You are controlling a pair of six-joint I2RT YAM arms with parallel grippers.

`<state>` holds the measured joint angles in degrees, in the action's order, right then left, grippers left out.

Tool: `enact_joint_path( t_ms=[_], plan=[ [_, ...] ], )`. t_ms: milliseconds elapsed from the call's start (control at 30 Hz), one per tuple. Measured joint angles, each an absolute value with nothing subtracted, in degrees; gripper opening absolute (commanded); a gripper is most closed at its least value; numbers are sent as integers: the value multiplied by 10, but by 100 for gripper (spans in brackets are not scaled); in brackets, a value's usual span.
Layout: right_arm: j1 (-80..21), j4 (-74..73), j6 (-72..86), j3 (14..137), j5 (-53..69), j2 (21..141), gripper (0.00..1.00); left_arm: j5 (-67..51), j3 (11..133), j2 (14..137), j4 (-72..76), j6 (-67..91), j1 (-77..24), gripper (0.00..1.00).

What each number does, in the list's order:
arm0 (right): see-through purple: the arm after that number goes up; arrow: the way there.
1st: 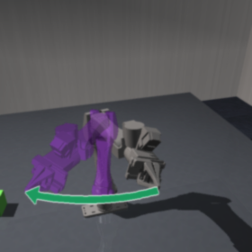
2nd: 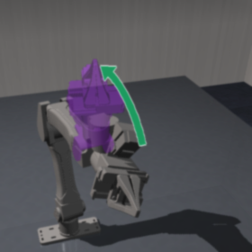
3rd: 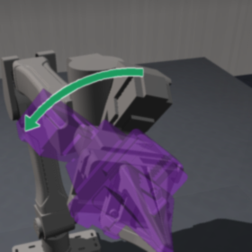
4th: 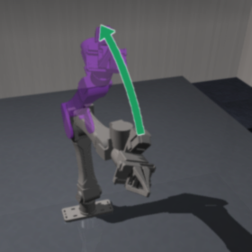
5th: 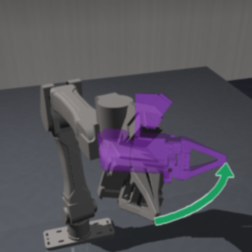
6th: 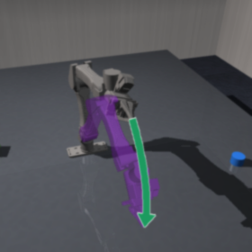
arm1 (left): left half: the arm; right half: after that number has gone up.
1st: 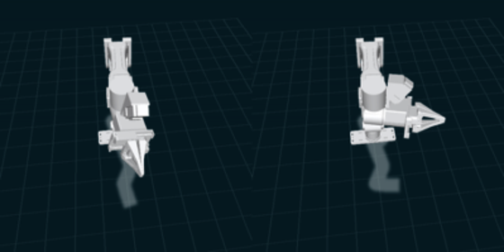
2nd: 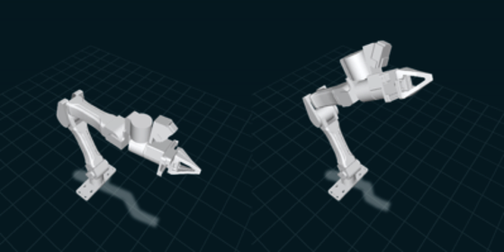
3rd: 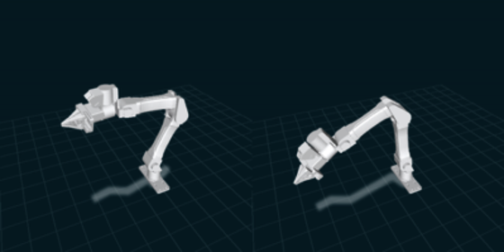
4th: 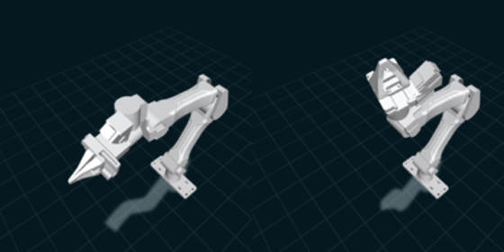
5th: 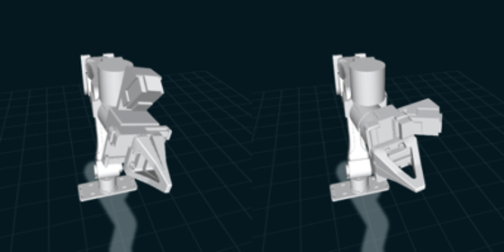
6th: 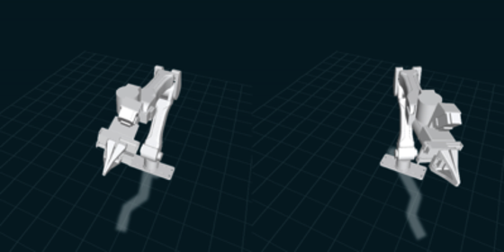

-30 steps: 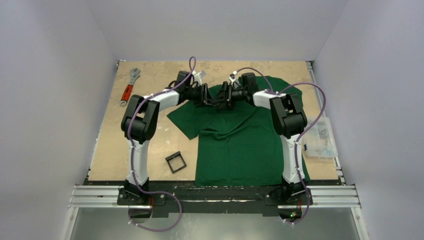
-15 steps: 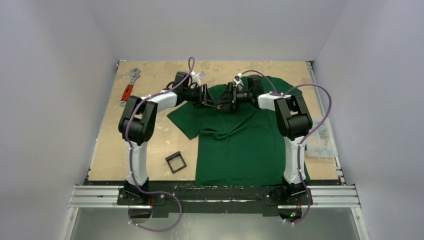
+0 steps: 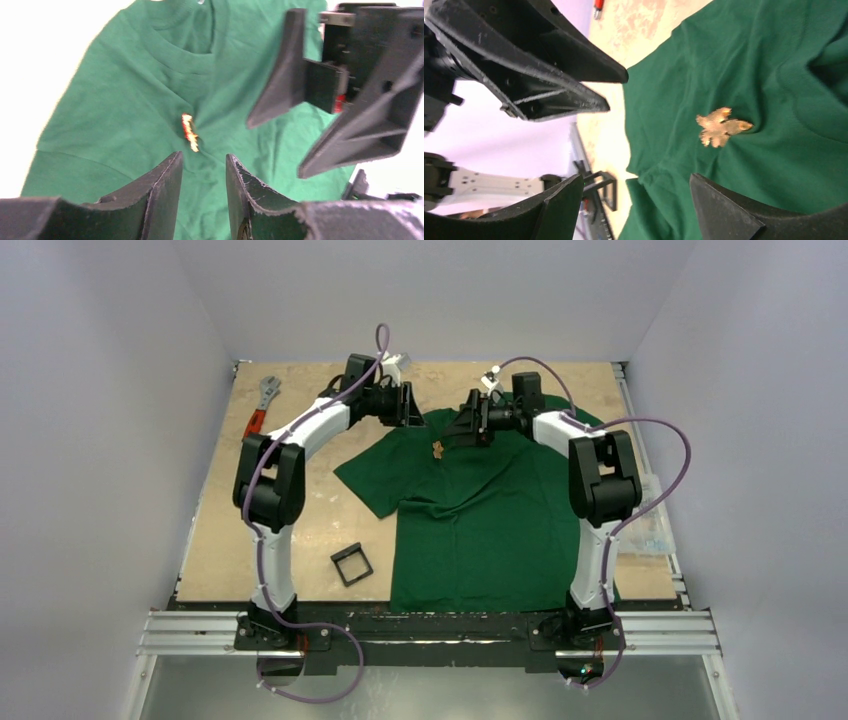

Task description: Remove the brooch from the garment

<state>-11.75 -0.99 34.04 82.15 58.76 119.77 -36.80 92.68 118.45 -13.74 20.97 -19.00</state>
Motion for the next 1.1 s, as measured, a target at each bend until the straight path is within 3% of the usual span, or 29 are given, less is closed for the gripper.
enact_joint_path(
  t_ms=[267,800,933,1100],
  plan=[
    [-101,-99,241,830,546,1180,80,-299,999,1236,-217,165,-218,36],
    [-101,-141,195,831,517,1180,80,-287,1076,1328,-270,170,-243,34],
    [-101,-145,192,831,515,1180,79,-287,1085,1337,-279,170,-248,26],
    [-99,-161,174,832,514,1180,78,-287,1087,1342,-286,174,-249,3]
  ],
)
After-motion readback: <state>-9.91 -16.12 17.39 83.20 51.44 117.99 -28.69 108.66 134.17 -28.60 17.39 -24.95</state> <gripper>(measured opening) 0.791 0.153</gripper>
